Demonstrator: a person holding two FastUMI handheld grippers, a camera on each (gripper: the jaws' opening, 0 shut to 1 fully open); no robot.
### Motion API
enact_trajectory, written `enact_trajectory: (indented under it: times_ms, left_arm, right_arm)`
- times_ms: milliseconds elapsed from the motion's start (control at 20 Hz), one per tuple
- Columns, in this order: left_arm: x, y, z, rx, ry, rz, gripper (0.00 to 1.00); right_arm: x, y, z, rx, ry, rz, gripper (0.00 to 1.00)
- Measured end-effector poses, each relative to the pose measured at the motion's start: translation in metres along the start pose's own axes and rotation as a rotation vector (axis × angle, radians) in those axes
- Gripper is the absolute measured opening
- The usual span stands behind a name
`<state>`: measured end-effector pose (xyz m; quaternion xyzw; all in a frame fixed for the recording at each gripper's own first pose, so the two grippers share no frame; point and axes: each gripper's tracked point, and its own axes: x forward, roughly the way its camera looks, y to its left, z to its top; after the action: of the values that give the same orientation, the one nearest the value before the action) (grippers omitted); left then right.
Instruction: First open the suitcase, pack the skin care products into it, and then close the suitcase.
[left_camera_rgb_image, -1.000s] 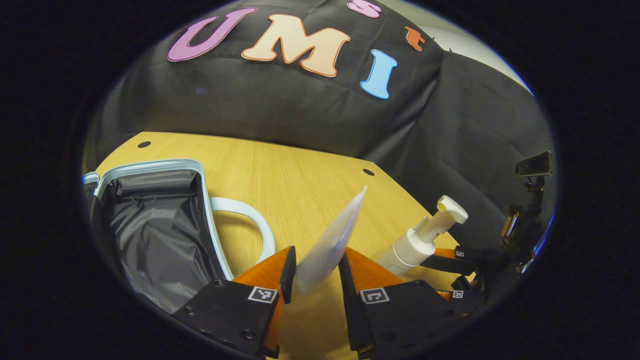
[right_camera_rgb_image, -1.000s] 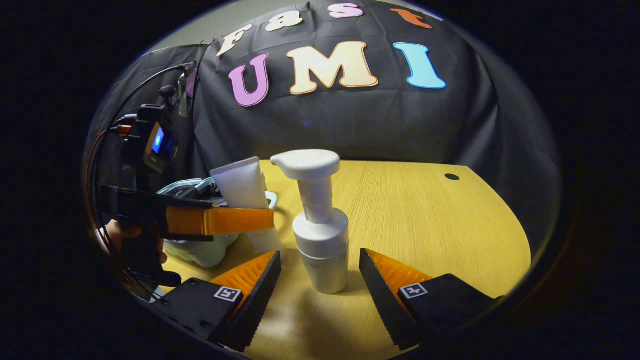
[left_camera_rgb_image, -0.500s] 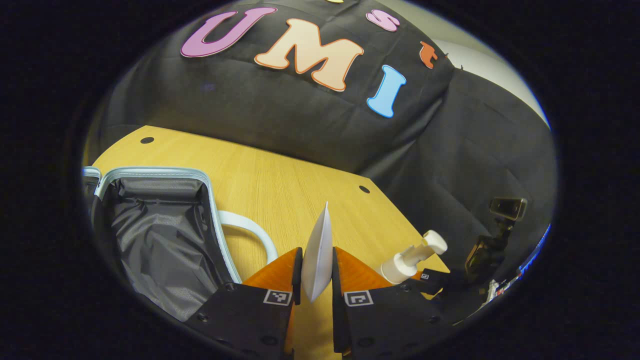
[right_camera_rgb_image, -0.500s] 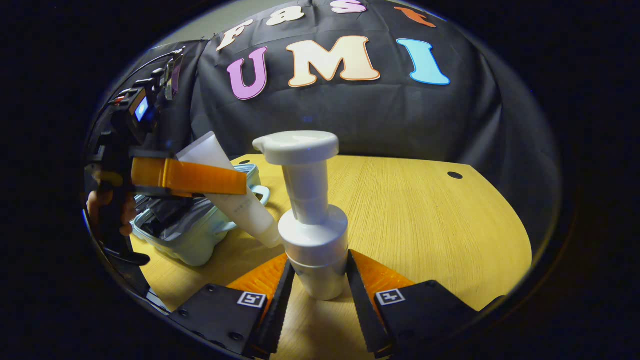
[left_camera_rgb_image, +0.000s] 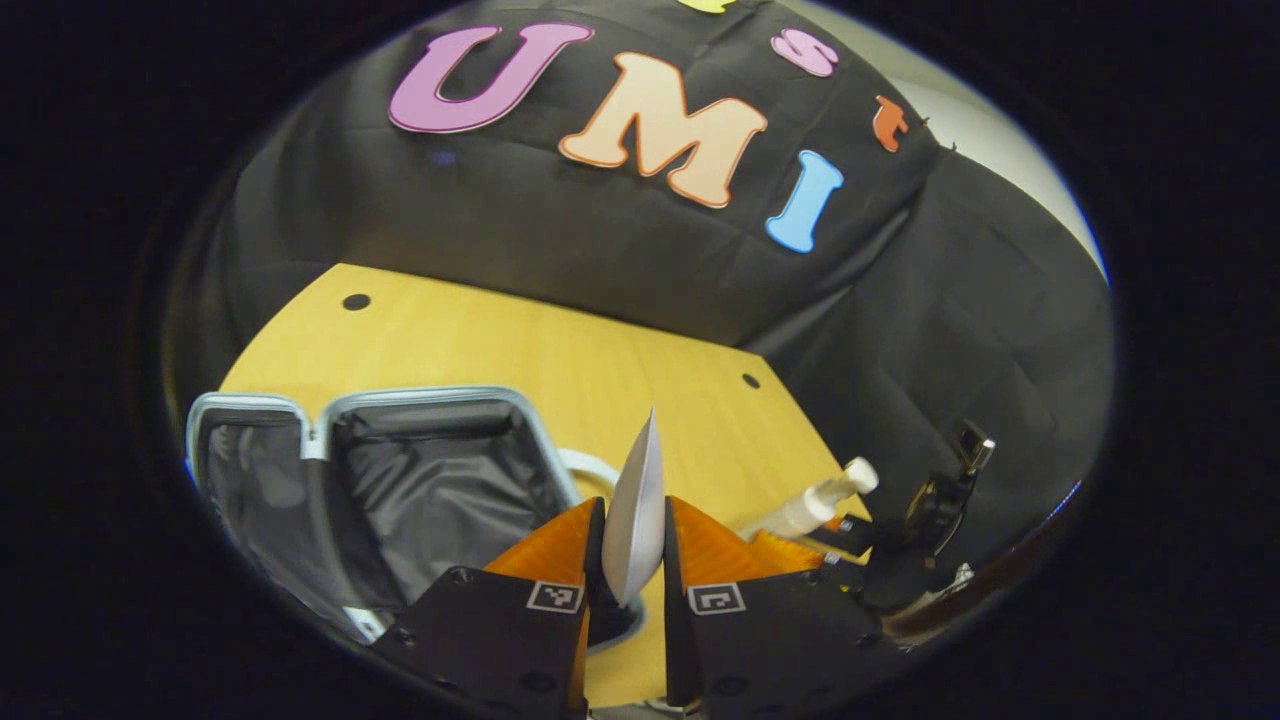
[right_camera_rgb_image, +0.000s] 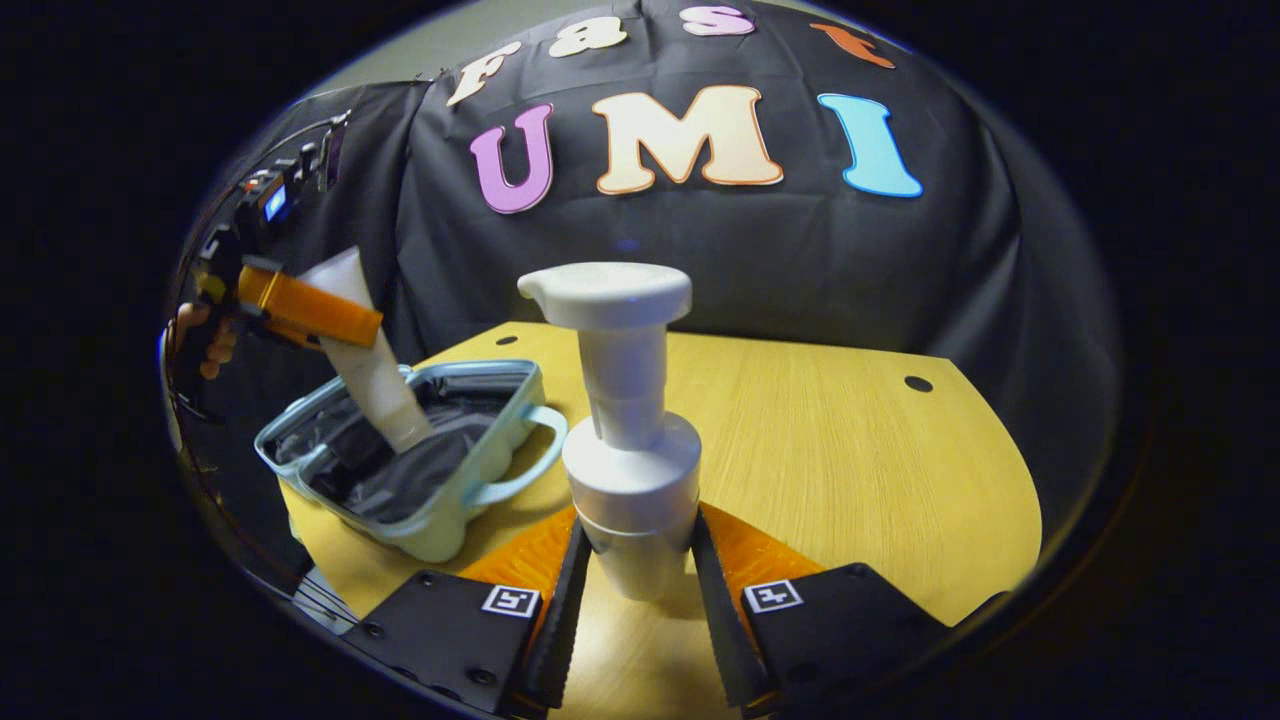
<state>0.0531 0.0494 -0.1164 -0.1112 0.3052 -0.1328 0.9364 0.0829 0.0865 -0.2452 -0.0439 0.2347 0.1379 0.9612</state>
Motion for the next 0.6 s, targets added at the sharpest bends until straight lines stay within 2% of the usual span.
enact_trajectory:
  times_ms: [100,200,250,300,400,600]
  left_arm:
    - [-0.013,0.031,-0.023,0.015,0.108,0.055,0.19]
    - [-0.016,0.049,-0.047,0.031,0.218,0.075,0.23]
    - [-0.015,0.055,-0.059,0.033,0.269,0.075,0.20]
    - [-0.014,0.059,-0.069,0.030,0.312,0.065,0.23]
    - [-0.008,0.067,-0.082,0.025,0.378,0.044,0.23]
    - [0.012,0.085,-0.096,0.010,0.452,0.030,0.23]
  right_arm:
    - [-0.005,0.019,0.020,0.034,-0.014,0.025,0.59]
    - [-0.009,0.042,0.033,0.074,-0.016,0.055,0.59]
    - [-0.010,0.056,0.038,0.082,-0.012,0.070,0.59]
    - [-0.010,0.068,0.040,0.082,-0.007,0.083,0.59]
    - [-0.007,0.095,0.043,0.084,0.009,0.115,0.58]
    - [0.003,0.153,0.037,0.091,0.066,0.195,0.58]
